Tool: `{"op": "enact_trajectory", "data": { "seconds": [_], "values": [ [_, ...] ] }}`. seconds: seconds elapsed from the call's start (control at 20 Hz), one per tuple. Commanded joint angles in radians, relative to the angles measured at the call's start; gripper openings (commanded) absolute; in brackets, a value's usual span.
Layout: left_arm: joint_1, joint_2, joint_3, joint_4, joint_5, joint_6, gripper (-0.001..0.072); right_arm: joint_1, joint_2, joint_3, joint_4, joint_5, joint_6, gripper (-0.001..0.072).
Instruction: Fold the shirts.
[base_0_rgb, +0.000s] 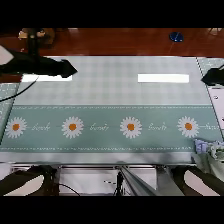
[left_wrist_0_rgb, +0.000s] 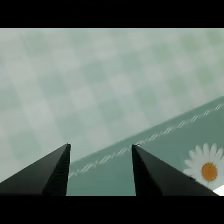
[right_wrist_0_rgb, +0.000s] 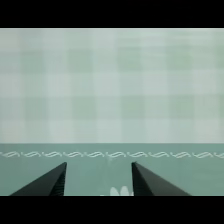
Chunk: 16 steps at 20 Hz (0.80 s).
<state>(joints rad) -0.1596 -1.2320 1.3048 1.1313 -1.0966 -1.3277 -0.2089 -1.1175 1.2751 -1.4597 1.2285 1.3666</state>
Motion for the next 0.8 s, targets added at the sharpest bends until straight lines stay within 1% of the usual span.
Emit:
{"op": "enact_trajectory", "data": {
  "seconds": [0.0,0.05,0.1,0.3,0.75],
  "values": [
    [-0.135,-0.043,0.059,0.37,-0.172,-0.25,0.0628,0.199,-0.037,0.009,-0.068,0.041,0.056,0.0487],
    [-0.152,-0.045,0.059,0.399,-0.171,-0.286,0.0642,0.216,-0.04,0.009,-0.069,0.041,0.06,0.0487],
    [-0.159,-0.045,0.059,0.399,-0.169,-0.29,0.064,0.226,-0.042,0.009,-0.068,0.041,0.066,0.0486],
    [-0.158,-0.048,0.059,0.399,-0.169,-0.29,0.0628,0.23,-0.043,0.009,-0.058,0.072,0.077,0.0486],
    [-0.158,-0.049,0.059,0.399,-0.169,-0.29,0.0628,0.23,-0.043,0.009,-0.061,0.072,0.077,0.0486]
  ]
}}
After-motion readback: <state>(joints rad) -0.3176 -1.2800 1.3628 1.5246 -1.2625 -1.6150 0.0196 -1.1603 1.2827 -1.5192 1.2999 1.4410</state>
